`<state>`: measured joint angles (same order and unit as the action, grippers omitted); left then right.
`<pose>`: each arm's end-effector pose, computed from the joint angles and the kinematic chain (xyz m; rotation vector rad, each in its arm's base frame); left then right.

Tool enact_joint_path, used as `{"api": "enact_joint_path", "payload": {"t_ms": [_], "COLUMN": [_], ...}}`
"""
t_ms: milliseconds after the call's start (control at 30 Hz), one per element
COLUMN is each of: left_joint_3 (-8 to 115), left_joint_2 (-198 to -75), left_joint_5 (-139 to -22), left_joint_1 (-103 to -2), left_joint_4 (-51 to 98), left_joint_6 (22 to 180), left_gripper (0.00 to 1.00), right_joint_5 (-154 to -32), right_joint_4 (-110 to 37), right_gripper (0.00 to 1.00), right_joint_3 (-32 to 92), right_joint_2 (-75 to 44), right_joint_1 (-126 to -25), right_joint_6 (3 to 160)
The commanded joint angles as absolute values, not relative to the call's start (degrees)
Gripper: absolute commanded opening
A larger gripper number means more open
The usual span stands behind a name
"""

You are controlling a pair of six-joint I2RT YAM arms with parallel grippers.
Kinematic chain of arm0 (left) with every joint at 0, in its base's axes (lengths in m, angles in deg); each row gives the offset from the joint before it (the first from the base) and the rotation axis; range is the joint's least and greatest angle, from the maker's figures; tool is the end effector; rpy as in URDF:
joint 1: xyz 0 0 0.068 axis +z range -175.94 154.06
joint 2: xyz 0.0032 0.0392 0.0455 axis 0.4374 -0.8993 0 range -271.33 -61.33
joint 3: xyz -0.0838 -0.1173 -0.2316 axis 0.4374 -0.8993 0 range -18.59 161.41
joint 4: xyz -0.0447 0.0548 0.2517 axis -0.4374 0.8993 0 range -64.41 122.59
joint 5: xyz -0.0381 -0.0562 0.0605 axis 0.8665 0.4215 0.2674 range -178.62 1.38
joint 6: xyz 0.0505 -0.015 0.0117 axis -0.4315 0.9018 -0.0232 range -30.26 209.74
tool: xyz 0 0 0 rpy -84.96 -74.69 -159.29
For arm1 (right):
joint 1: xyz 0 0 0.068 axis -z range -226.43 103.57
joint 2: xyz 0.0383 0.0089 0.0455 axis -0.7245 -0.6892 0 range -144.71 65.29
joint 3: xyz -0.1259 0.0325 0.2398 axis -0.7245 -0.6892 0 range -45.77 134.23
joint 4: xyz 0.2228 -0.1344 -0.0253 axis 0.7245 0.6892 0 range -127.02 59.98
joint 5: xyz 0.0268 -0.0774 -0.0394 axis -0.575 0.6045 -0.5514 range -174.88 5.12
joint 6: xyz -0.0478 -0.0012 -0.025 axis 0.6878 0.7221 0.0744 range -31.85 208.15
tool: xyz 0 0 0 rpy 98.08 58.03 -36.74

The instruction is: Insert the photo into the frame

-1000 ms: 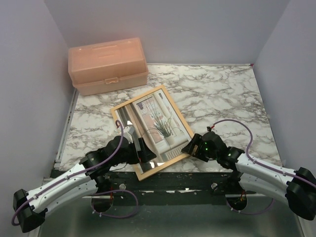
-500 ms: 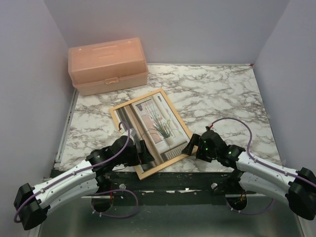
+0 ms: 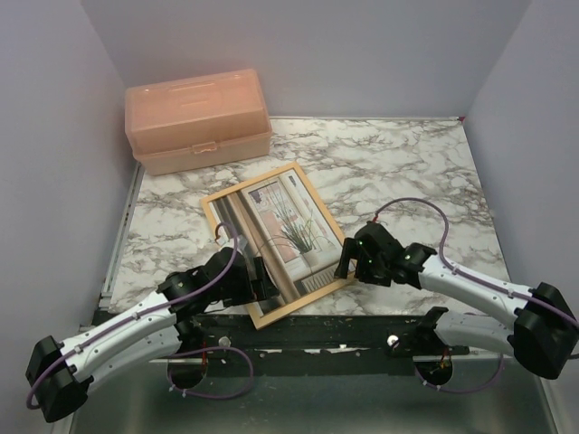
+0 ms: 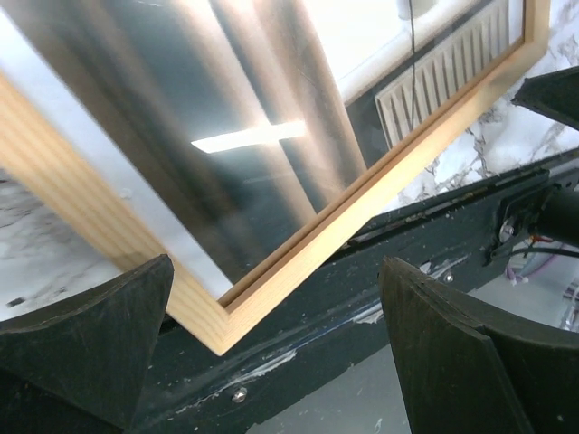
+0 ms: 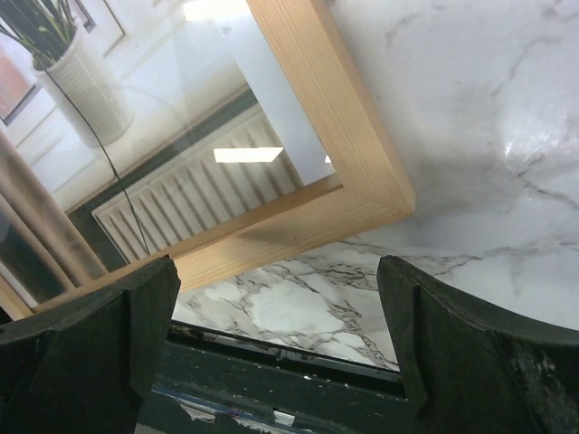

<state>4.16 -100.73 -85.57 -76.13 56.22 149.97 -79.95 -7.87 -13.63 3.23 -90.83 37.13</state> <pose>0.0896 -0.1105 0.1879 -0.2020 2.6125 -0.8814 0.1413 0.1340 0.1826 0.1864 2.6710 0.4703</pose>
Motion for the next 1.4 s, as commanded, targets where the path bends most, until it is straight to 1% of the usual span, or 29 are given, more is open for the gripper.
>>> {"api": "enact_joint_path", "payload": {"t_ms": [0,167,300,500,733,900,1133,1367], "left_joint_3": [7.0,7.3,6.4,2.4,-1.0,-0.7,1.4,6.0], "left_joint_2": [-96.5,-91.6,-91.5,-96.4,-103.2,-107.2,-111.6,-120.0], "left_joint_5": [-93.4,-97.8,-97.2,-89.7,-82.3,-80.6,-80.2,-78.5], "left_joint_1": [-74.9,-73.2,-70.9,-67.4,-63.9,-63.0,-62.7,-62.6], "left_joint_4": [65.4,72.7,74.6,65.4,53.8,49.8,47.2,43.9], "left_joint_6": [151.6,154.8,155.7,153.5,151.1,149.8,147.9,144.8], "left_gripper": [0.98,0.98,0.98,0.97,0.9,0.89,0.89,0.88], "right_joint_5": [-76.1,-71.7,-71.5,-79.0,-84.4,-88.8,-93.4,-94.5], "right_joint_4": [-2.6,1.2,0.8,-5.5,-11.7,-15.0,-18.2,-17.6], "right_gripper": [1.0,1.0,1.0,0.98,0.95,0.93,0.91,0.9], "right_joint_3": [-8.7,-2.4,0.2,-0.8,-4.2,-7.8,-12.5,-16.5], "right_joint_2": [-1.1,-6.6,-7.9,-10.0,-12.9,-13.3,-10.6,-3.7], "right_joint_1": [-90.7,-89.9,-87.1,-79.8,-78.5,-78.3,-78.3,-78.3], "right_joint_6": [40.0,42.1,44.4,49.0,49.3,47.4,43.9,39.5]}}
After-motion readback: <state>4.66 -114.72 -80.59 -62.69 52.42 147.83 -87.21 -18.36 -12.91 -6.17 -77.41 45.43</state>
